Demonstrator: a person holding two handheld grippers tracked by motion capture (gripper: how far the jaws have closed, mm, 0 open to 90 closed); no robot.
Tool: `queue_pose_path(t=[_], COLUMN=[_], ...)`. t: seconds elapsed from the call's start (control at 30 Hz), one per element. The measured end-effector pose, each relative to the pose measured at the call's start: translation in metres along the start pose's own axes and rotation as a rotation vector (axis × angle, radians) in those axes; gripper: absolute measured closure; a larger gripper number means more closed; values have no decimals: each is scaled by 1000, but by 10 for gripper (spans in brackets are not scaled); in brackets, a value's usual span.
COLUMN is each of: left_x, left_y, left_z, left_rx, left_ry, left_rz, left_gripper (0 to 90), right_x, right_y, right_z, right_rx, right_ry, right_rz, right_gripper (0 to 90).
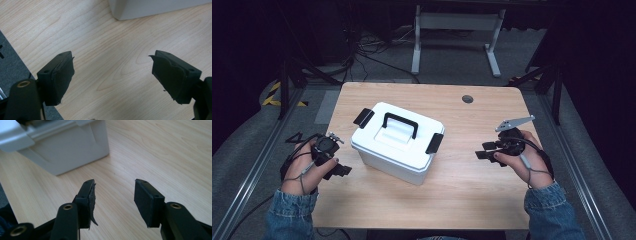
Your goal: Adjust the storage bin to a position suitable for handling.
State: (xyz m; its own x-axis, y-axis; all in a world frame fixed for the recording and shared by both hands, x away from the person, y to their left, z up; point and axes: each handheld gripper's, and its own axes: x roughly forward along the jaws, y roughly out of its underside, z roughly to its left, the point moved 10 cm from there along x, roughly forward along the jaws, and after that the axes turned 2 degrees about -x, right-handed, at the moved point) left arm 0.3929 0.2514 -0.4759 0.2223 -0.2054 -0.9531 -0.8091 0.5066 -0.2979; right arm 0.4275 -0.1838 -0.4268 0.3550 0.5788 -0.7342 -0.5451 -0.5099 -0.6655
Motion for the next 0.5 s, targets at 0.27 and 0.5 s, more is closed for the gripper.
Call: queue_pose_path(t=[0.27, 0.5], left_x=[-1, -1], left_y=[0, 0], left_z=[1, 2], left_rx=[0, 0], left_ry=[-4, -2], left_rz=[-6, -10], left_gripper=[185, 185], right_x=[-1, 3], right_y=[-34, -60], right_z=[19, 35], right_rx=[-45, -81], right_ry=[-32, -67], right_rz=[-36, -58], right_gripper=[519, 519])
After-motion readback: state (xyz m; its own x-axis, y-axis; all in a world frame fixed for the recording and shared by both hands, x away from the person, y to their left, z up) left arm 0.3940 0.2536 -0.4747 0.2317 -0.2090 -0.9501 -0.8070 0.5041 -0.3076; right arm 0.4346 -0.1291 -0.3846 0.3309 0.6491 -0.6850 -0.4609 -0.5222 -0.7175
